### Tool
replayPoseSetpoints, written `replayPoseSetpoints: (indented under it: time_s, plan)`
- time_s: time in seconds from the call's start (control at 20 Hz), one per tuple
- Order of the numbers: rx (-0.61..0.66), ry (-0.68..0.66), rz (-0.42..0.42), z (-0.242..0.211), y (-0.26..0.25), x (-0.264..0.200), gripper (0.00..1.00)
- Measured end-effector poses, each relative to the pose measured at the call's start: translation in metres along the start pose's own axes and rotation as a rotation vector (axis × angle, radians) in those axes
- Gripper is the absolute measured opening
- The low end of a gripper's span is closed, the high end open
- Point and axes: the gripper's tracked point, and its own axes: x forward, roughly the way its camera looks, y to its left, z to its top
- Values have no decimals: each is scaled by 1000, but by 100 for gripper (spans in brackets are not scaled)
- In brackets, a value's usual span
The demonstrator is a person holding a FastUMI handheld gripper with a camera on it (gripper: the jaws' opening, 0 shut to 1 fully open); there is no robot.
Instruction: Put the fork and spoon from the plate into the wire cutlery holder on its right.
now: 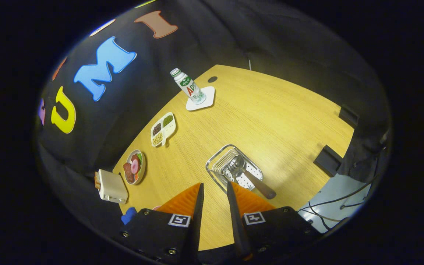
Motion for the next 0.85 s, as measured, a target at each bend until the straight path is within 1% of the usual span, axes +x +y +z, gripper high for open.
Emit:
replayPoseSetpoints:
  time_s: [0.15, 0.4, 0.65, 0.85]
  plan:
    - [-109, -133, 18, 29, 15, -11, 38]
    - [-283, -407, 17, 86, 48, -52, 38]
    - [-402, -635, -23, 127, 72, -99, 38]
    - [-464, -791, -29, 141, 91, -130, 38]
